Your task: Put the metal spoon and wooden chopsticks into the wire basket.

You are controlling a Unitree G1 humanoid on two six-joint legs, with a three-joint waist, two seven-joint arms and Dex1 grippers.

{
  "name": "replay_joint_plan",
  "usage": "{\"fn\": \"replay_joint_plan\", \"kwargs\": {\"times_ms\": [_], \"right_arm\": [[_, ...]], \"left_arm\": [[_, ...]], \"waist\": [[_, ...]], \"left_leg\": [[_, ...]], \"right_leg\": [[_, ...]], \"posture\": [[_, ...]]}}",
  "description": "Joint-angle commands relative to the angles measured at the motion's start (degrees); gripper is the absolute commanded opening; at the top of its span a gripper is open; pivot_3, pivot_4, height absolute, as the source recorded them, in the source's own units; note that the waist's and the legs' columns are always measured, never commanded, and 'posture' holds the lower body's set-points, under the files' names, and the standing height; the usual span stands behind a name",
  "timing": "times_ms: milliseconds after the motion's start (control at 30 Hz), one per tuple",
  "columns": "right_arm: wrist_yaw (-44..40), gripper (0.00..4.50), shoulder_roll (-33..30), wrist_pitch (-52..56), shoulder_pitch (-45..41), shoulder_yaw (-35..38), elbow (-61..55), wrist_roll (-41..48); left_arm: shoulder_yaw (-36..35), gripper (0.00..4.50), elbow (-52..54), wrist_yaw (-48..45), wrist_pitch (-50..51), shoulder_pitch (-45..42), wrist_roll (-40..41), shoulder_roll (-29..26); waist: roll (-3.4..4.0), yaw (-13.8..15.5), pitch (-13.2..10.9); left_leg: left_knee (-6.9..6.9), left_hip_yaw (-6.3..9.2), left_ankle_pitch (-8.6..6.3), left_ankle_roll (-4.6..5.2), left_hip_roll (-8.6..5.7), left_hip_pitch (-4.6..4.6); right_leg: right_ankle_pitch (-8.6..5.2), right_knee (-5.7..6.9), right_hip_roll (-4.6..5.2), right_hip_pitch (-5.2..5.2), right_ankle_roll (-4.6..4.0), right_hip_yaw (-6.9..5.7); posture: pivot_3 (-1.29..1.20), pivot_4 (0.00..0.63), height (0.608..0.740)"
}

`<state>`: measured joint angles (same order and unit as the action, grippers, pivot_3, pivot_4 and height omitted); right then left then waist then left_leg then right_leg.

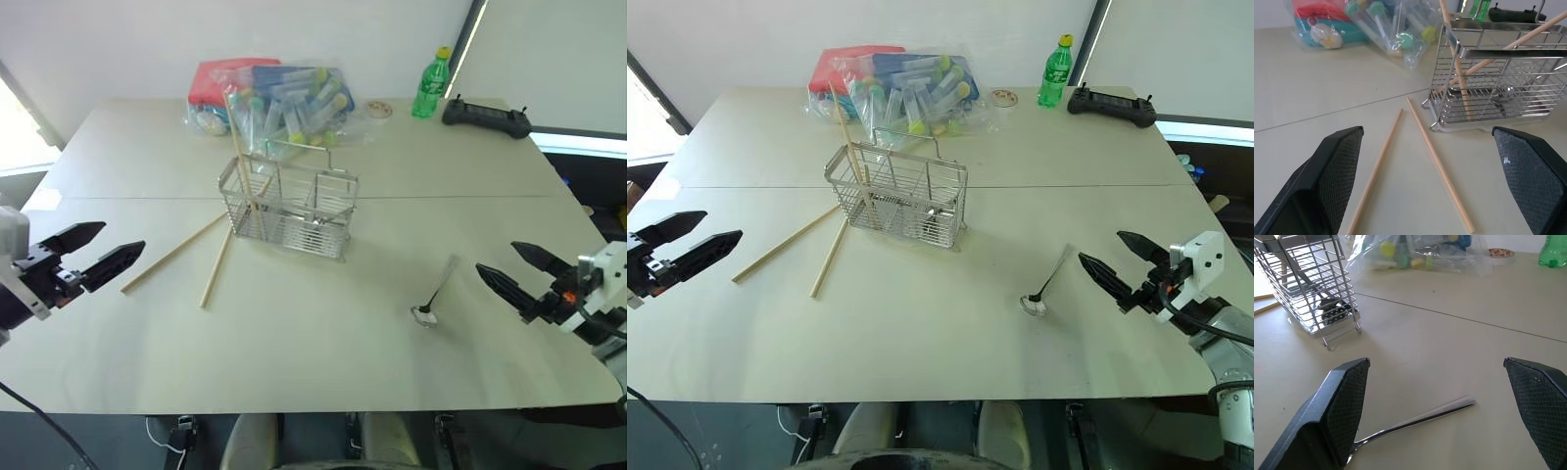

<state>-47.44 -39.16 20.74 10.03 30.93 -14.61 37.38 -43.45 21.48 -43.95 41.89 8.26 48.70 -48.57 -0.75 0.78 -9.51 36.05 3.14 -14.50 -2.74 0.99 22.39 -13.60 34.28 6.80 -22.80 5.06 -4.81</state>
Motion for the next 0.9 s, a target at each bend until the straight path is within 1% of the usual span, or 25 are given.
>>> {"fn": "replay_joint_plan", "kwargs": {"times_ms": [33,533,900], "right_arm": [[0.45,4.5,0.4,-0.23,-0.31,0.86,-2.56,1.33],[2.07,4.5,0.9,0.3,0.23,0.54,-4.16,2.09],[3.24,4.5,0.93,0.42,0.53,0.49,-4.97,2.04]], "left_arm": [[-0.07,4.44,0.52,-0.39,-0.95,-0.41,-0.7,-1.16],[0.55,4.44,0.59,-0.73,-0.13,-2.02,-0.54,-1.68],[2.01,4.44,-0.06,-1.43,0.15,-4.05,-0.35,-3.14]], "waist": [[0.0,0.01,0.0],[0.0,0.0,0.0],[-0.01,0.04,0.01]], "left_leg": [[0.0,0.0,0.0,0.0,0.0,0.0],[0.0,0.0,0.0,0.0,0.0,0.0],[0.01,0.0,0.0,0.0,0.0,0.0]], "right_leg": [[0.0,0.0,0.0,0.0,0.0,0.0],[0.0,0.0,0.0,0.01,0.0,0.0],[0.01,0.01,-0.01,0.01,-0.01,0.0]], "posture": [[0.0,0.15,0.691],[0.0,0.15,0.691],[0.0,0.15,0.691]]}}
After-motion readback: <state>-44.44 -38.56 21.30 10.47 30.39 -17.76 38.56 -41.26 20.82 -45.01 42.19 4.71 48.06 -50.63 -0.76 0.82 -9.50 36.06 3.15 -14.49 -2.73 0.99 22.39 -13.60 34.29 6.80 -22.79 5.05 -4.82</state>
